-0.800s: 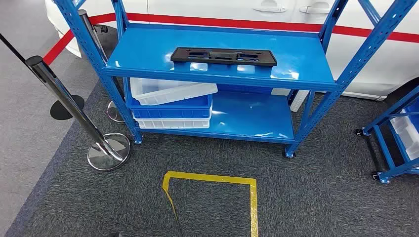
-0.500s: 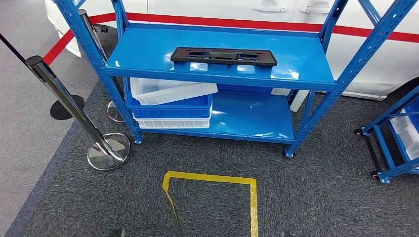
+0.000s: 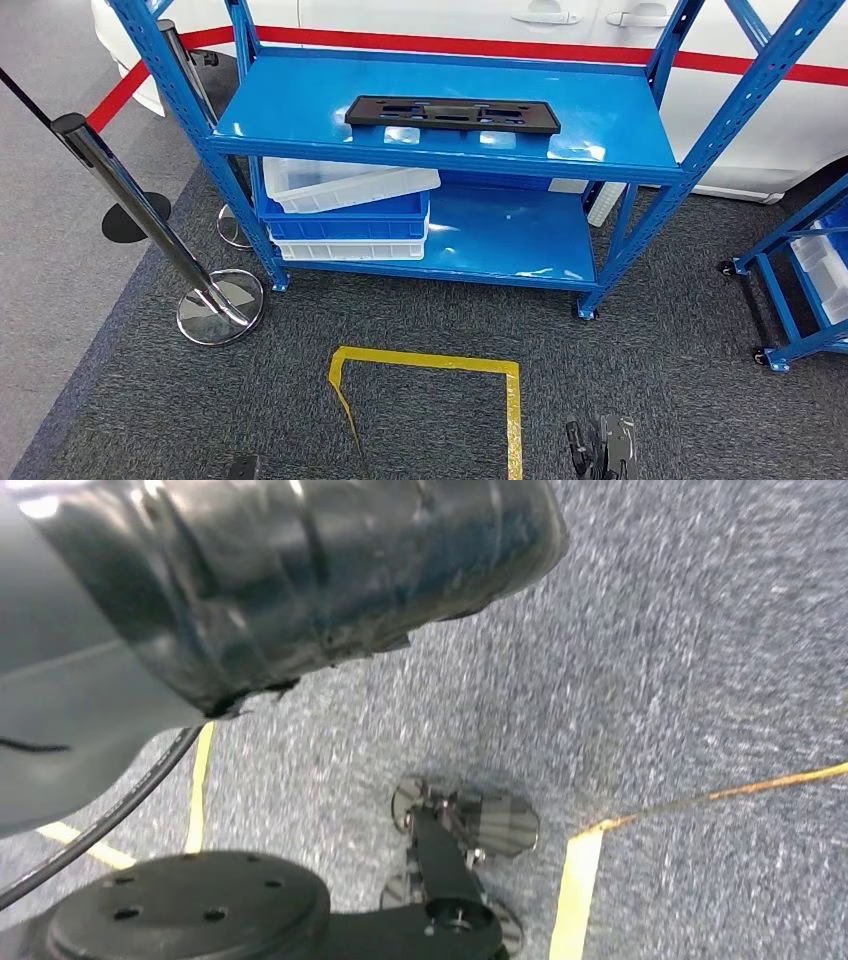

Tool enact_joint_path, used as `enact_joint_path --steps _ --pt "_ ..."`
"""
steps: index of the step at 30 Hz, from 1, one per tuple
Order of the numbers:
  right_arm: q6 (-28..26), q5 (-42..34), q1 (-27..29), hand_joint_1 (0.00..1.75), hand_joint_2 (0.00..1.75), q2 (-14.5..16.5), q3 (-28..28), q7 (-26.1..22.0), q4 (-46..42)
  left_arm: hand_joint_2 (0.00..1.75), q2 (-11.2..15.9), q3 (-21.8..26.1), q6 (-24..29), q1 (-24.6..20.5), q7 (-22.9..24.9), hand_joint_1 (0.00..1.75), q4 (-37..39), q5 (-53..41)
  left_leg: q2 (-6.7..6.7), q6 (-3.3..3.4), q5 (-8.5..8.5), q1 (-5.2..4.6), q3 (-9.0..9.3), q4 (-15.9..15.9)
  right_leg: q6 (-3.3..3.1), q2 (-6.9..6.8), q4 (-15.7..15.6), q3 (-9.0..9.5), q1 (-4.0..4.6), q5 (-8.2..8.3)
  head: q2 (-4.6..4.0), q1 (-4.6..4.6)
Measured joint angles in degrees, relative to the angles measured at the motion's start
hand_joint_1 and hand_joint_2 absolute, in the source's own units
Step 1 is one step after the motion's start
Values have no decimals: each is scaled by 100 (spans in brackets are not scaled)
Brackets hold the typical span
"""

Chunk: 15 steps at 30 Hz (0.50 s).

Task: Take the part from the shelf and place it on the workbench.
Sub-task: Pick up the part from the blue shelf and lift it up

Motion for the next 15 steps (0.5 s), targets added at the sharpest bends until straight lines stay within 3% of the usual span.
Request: enact_joint_path --steps 6,9,11,13,15 --pt "-273 439 33 0 175 -75 -91 -104 -964 0 1 -269 152 -42 -138 0 53 67 -2 6 -3 -8 -2 13 6 1 -6 1 -10 5 0 -1" --pt "-411 691 69 0 175 -100 -120 -97 -1547 0 7 -380 186 -63 -212 0 80 100 -9 66 7 -27 -3 -1 47 2 -45 11 -35 31 0 -6" --pt "-497 858 81 0 87 -128 -143 -84 -1940 0 6 -449 198 -78 -260 0 92 124 -1 103 71 11 60 -131 69 -4 37 -8 -26 -33 0 0" --pt "-571 1012 91 0 0 -152 -166 -60 -2314 0 5 -514 202 -101 -302 0 102 148 10 131 125 47 116 -234 88 -5 533 -239 -37 -307 0 12" --pt "-639 1158 119 0 0 -168 -186 -21 -2697 0 7 -578 205 -120 -342 0 112 172 7 138 128 56 122 -246 121 -4 1288 -645 -74 -604 0 15"
